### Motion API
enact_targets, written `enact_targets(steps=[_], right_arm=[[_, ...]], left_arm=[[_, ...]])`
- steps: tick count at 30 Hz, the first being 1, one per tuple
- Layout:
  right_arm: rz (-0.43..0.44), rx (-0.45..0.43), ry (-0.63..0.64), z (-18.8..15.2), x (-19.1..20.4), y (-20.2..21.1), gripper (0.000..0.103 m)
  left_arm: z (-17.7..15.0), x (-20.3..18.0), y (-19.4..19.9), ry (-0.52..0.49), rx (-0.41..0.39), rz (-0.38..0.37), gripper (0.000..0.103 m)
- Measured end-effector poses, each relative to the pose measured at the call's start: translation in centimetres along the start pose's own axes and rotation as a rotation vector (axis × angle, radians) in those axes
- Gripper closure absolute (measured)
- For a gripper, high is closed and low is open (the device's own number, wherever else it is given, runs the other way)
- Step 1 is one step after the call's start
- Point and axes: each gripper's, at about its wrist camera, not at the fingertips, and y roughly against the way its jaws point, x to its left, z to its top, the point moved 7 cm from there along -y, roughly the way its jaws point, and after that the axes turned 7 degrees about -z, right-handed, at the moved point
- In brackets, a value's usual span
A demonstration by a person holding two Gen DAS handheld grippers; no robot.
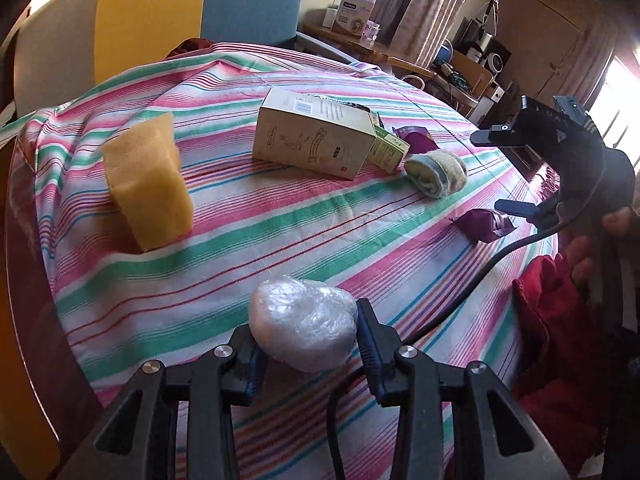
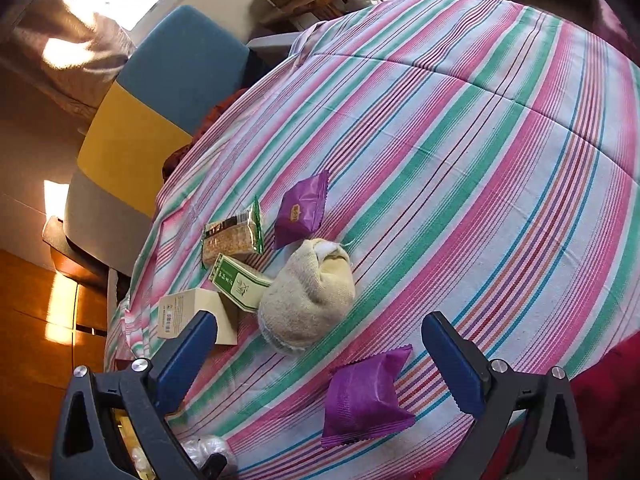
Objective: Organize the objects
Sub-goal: 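Grasp the purple snack packet with the right tool while the left tool holds the bundle, then carry the bundle into the gold tray and open the left tool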
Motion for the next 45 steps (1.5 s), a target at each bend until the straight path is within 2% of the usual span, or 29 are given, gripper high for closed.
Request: enact_targets(steps=[12,16,18,19,20,25,28,29,39,45], right_arm=[[-0.237,0.139,0.202,-3.1,0.6,-3.0,0.002],[-0.348,0.198,0.328,-4.1,0.8,-3.6,0.019],[-0.413,0.21,0.397,-4.4,0.8,-3.6,0.042],[-0.446,0.214,0.434,-4.7,0.8,-3.5,0.047],[-0.451,0.222,0.46,-5.0,0.9,-3.4,0.052],[-0.389,0.212,0.5,-6.4,1.9,-3.6,0.053],[-0.272,0.22,0.546,-7.4,3.5,-3.7,0.053],[-0.26,0.223,0.567,-7.8,3.8,-3.8,0.053],[-0.3,0.208,0.631,-8.0,3.4,-4.4,0.05],[-0.307,0.204,0.639,-7.6,2.8,-4.4,0.05]], left_arm=[[-0.8,-1.1,2.9,-0.038,-0.036,-0.021,0.064],[-1.1,-1.0,3.7,-0.033,-0.042,-0.039,0.064],[-1.3,-1.0,4.0,-0.028,-0.046,-0.046,0.064],[-1.3,-1.0,4.1,-0.027,-0.05,-0.047,0.064],[-1.2,-0.9,4.3,-0.023,-0.055,-0.05,0.064],[-1.0,-0.9,5.4,-0.019,-0.083,-0.054,0.064],[-0.9,-0.7,6.0,-0.01,-0.096,-0.053,0.064],[-0.9,-0.5,6.2,-0.005,-0.1,-0.053,0.064],[-0.9,-0.1,7.0,0.02,-0.116,-0.048,0.064],[-0.3,1.2,9.6,0.069,-0.157,-0.044,0.064]])
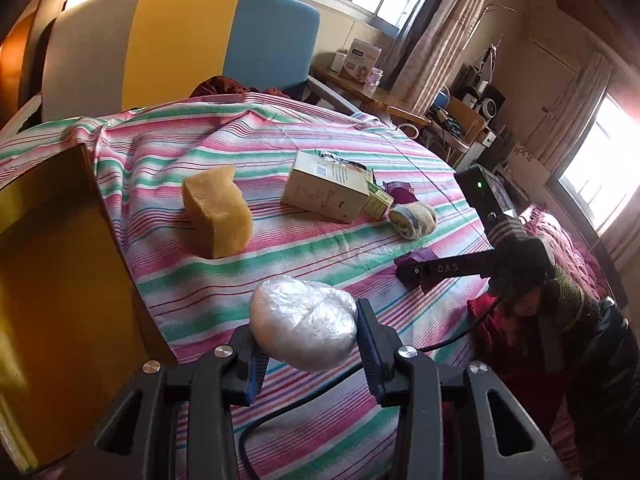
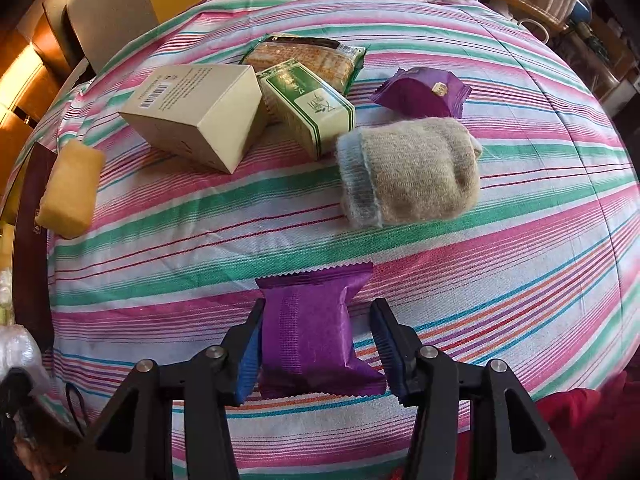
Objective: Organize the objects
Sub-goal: 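Carry the bundle into the gold tray and open the left tool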
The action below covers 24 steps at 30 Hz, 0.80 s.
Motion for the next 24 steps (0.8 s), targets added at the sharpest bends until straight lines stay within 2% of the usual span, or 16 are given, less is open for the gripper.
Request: enact_targets(steps=[5,9,15,19,24], right_arm=[[-0.007,-0.007,0.008,0.1,-0.6,0.0,0.05],[-0.015,-0.012,0.016,0.1,-1.1,0.0,0.05],[-0.02,-0.014,0.019,0.5,-1.6,-0.1,0.049],[-0.025,-0.017,0.026,0.4,-2.4,-0.1,0.049],[-0.026,-0.019,0.028,0.6,-2.8,0.0,0.049]], left_arm=[[2.0,3.7,3.2,0.076,-0.062,0.07,0.064],[3.6,9.5,5.6,0.153,-0.086,0.178,0.064],[4.3,19.4,8.1,0.29,-0.086,0.309,0.064],[5.1,24.0,8.8,0.326,-0.079,0.373,0.063],[5.5,28.6,7.7,0.359,-0.029,0.438,0.063]])
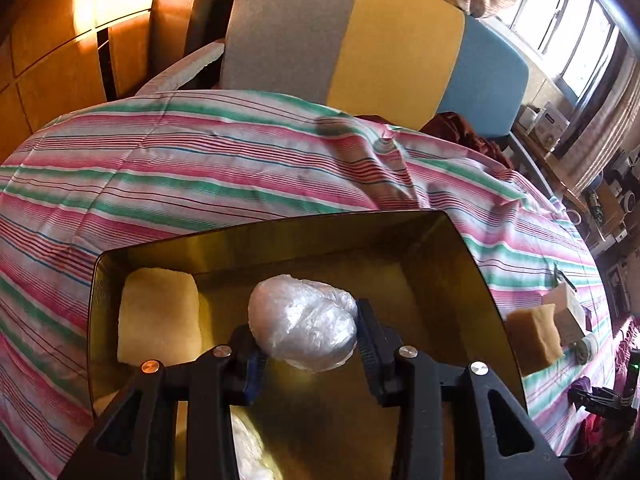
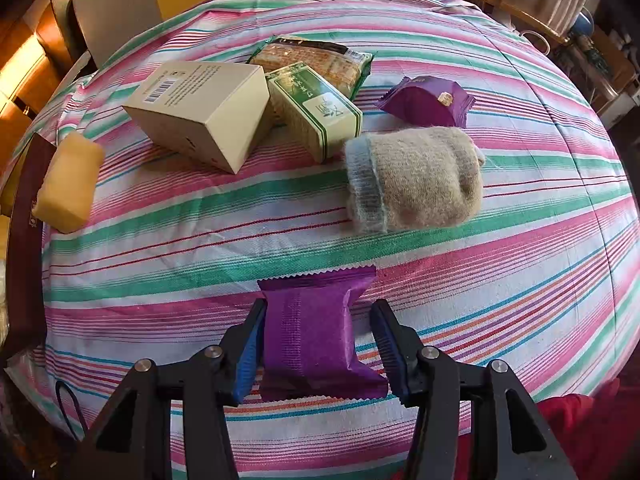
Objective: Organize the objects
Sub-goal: 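Carry the bundle into the gold tray and open the left tool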
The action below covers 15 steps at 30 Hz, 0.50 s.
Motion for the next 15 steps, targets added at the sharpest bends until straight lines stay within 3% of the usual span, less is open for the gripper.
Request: enact_targets(steps=[5,8,10,15], right_arm=[[0.0,0.0,0.0,0.3,0.4,0.0,0.049],[0.0,0.0,0.0,0.1,0.4,0.1,0.049],[-0.001,-0.001,0.0,0.0,0.4,0.2,0.048],[-0.004,-0.003,0.006,0.1,-0.2,0.1,0.048]], left_arm=[[0.8,2.1,-2.3,0.032,0.04,0.05,0.06],[0.7,3.3,-3.1,0.065,0.063,0.095,0.046],[0.6,3.7,-2.9,0.063,0.054,0.118,0.038],[0.4,3.2,-0.6,0.03,0.0,0.137,0.037]])
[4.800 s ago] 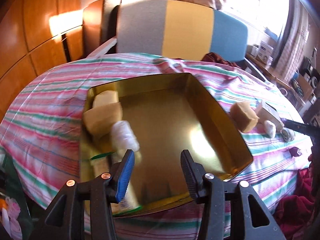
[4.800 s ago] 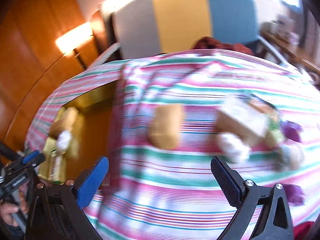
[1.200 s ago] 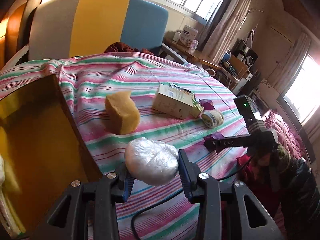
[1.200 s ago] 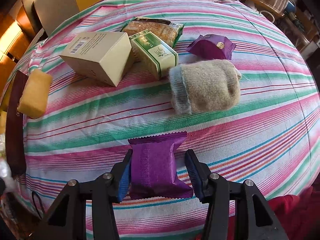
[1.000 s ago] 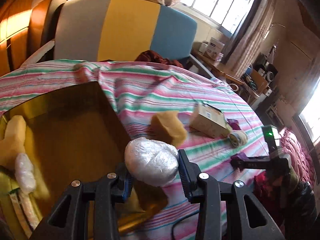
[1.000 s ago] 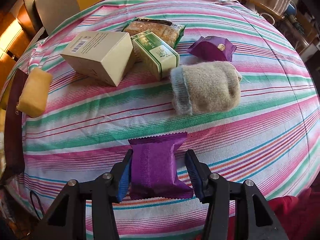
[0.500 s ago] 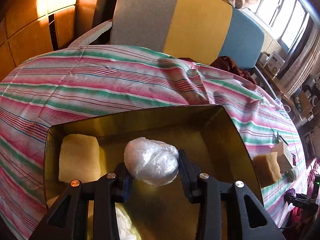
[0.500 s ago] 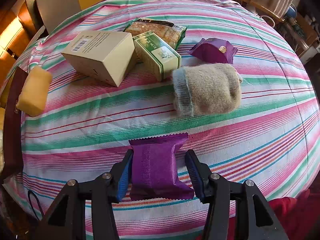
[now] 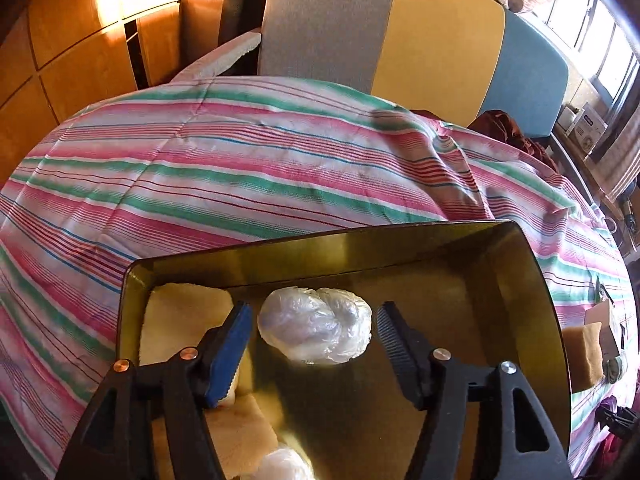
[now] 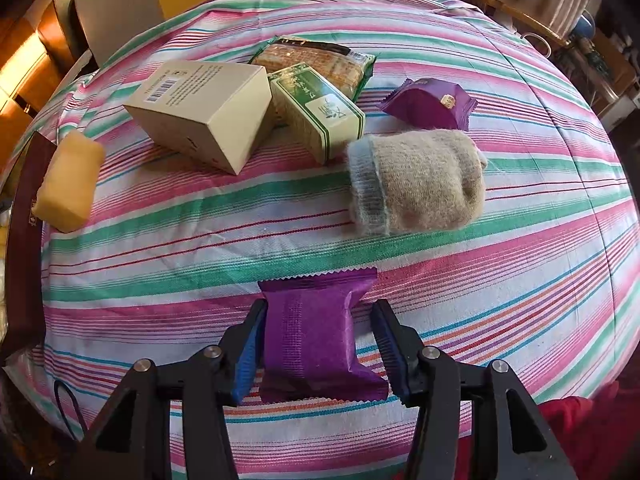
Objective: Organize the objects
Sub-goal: 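Carry the bundle into the gold tray and open the left tool, then carry the purple packet with the right tool over the gold tray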
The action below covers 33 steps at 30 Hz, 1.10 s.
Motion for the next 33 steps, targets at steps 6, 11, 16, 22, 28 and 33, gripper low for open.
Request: enact_targets(steps=[6,11,16,22,28,33], right_arm=[[-0.015,-0.009,0.012,0.3,-1.1,0.0,0.05],[-0.027,-0.022,0.029,0.7,-1.9,0.2,0.054],[-0.032,-0.03,0.04,1.2,-2.8,0.3,0.057],[-0.037,-0.038,0.051,2.0,-4.1,0.4,0.061],[-0.037,-0.041,0.059,-0.1,-4.5,1.4,0.066],[-0.014,-0.035,0.056,-0.4,-6.3,1.8,0.066]], left_arm=[[-1.8,-2.1,6.4,-0.053,-0.138,-0.011,0.033],[-4.6,-4.5,11.0,-0.097,-0.217,-0.046,0.029],[-7.0,-5.7,13.2,-0.099,-0.233,-0.063,0.029],[-9.2,-6.9,14.2,-0.124,-0.231,-0.075,0.028],[-10.5,-6.8,14.0,-0.117,-0.209,-0.08,0.028],[-11.1,-6.6,13.8,-0.114,-0.197,-0.08,0.028]])
